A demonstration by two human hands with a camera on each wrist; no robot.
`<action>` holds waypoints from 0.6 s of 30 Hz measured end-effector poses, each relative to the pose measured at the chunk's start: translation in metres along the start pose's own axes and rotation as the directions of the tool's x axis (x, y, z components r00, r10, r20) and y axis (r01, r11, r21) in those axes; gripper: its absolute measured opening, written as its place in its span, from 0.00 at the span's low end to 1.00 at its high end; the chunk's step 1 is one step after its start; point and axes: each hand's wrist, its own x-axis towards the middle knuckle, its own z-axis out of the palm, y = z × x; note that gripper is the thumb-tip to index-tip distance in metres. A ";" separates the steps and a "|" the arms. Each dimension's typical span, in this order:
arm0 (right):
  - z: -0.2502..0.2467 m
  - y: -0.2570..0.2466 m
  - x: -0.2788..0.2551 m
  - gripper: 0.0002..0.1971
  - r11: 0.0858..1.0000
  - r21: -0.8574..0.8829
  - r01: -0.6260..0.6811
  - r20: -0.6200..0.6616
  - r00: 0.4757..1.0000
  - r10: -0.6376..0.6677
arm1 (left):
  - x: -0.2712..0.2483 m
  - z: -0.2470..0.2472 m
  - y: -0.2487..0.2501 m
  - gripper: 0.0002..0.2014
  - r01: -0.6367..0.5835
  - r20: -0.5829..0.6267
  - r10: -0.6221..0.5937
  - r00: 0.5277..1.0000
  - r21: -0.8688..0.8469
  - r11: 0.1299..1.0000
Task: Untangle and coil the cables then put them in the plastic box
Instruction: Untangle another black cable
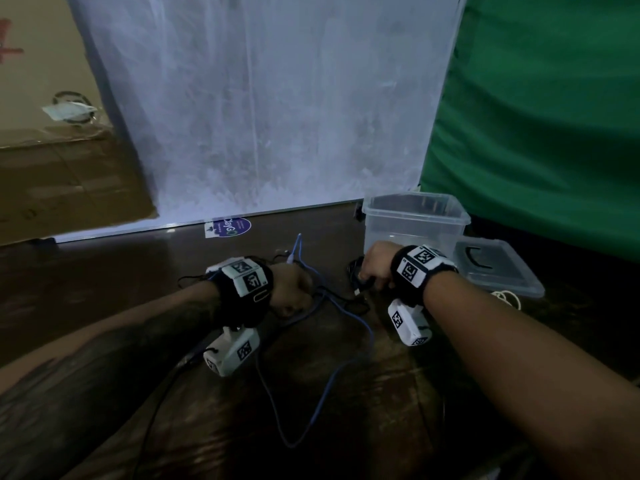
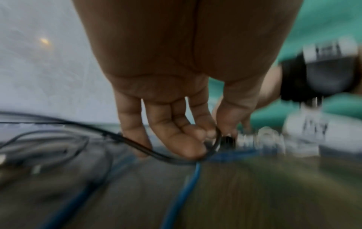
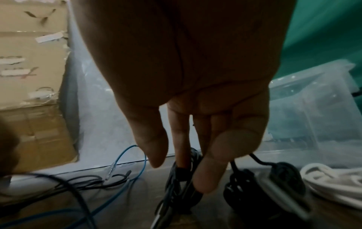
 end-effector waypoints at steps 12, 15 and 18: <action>-0.043 -0.061 -0.044 0.17 0.782 0.370 0.501 -0.241 0.865 -0.440 | -0.015 -0.089 0.011 0.07 -0.371 -0.445 0.227 0.866 -0.268 0.889; -0.063 -0.070 -0.055 0.15 0.725 0.420 0.545 -0.328 0.837 -0.439 | -0.021 -0.097 0.011 0.08 -0.427 -0.472 0.216 0.855 -0.402 0.810; -0.095 -0.065 -0.061 0.16 0.628 0.521 0.578 -0.583 0.778 -0.232 | -0.024 -0.089 -0.011 0.10 -0.454 -0.451 0.233 0.862 -0.477 0.753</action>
